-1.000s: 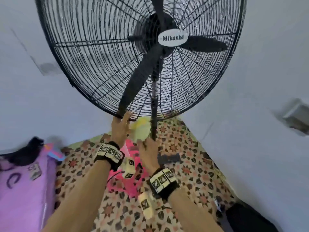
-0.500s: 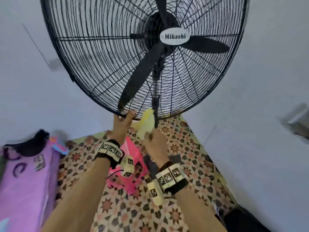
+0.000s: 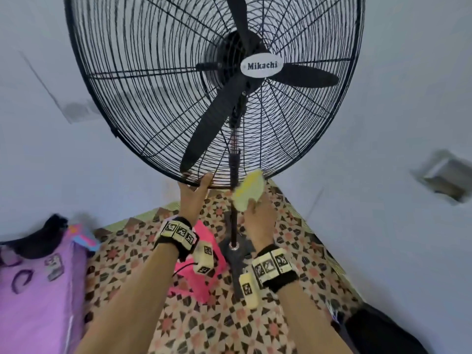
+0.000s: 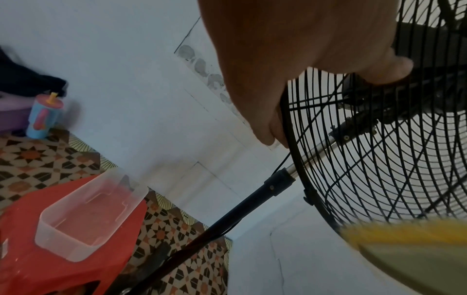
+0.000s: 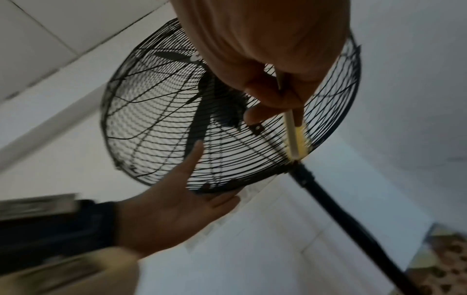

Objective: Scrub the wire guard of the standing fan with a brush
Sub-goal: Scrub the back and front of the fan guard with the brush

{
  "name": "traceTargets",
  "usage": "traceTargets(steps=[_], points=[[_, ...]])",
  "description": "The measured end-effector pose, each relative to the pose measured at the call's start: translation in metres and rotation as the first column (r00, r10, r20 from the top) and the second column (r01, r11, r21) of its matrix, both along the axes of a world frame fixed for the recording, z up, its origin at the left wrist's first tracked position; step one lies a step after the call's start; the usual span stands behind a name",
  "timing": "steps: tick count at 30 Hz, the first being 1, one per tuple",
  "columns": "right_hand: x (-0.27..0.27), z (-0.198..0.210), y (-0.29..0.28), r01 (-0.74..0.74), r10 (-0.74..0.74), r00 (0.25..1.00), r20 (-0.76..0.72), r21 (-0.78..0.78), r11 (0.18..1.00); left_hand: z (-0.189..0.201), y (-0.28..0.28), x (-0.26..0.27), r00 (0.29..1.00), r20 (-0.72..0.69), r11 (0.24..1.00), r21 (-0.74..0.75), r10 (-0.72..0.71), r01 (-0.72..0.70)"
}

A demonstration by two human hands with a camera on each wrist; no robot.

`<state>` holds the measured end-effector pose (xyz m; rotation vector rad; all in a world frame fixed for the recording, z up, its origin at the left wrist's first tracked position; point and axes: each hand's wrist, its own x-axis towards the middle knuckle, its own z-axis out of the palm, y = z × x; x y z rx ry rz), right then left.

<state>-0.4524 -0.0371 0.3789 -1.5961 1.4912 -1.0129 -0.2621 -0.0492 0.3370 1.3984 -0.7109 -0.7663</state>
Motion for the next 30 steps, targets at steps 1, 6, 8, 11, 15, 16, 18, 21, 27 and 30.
traceTargets(steps=[1, 6, 8, 11, 15, 16, 18, 21, 27, 30], points=[[-0.007, 0.006, -0.006, 0.1, -0.1, 0.994, 0.033, -0.006, 0.995, 0.003, 0.003, -0.001, 1.0, 0.0, 1.0, -0.005, -0.01, 0.01], [0.027, 0.015, 0.011, -0.063, 0.059, 0.997, -0.049, -0.08, 0.995, 0.009, 0.001, -0.003, 0.999, -0.034, 0.999, -0.015, -0.038, 0.038], [0.03, 0.013, 0.024, -0.197, 0.186, 0.978, -0.093, -0.117, 0.974, 0.007, -0.001, -0.001, 0.999, -0.036, 1.0, 0.006, -0.022, 0.023], [0.011, 0.026, 0.018, -0.149, 0.146, 0.989, -0.03, -0.09, 0.985, 0.007, 0.003, -0.001, 0.999, -0.035, 1.0, 0.006, -0.029, 0.029], [0.004, 0.043, 0.0, -0.064, 0.076, 0.996, 0.053, -0.203, 0.977, 0.006, 0.003, 0.007, 0.997, -0.016, 0.997, 0.0, -0.071, 0.071], [0.008, 0.043, -0.005, -0.087, 0.091, 0.996, 0.014, -0.197, 0.977, 0.006, 0.003, 0.009, 0.996, -0.008, 0.996, 0.012, -0.091, 0.091], [0.009, 0.04, -0.013, -0.1, 0.092, 0.994, -0.05, -0.179, 0.979, 0.007, 0.003, 0.012, 0.991, -0.028, 0.991, 0.025, -0.129, 0.129], [-0.005, 0.025, -0.03, 0.079, -0.081, 0.997, -0.012, -0.12, 0.99, 0.01, 0.003, 0.016, 0.984, -0.043, 0.985, 0.02, -0.171, 0.172], [0.014, 0.047, -0.01, -0.149, 0.162, 0.982, 0.1, -0.127, 0.981, 0.011, 0.001, 0.027, 0.987, -0.045, 0.987, 0.047, -0.153, 0.155], [0.024, 0.039, -0.012, -0.116, 0.121, 0.993, 0.011, -0.204, 0.972, 0.016, 0.001, 0.034, 0.985, -0.054, 0.986, 0.004, -0.166, 0.166]])
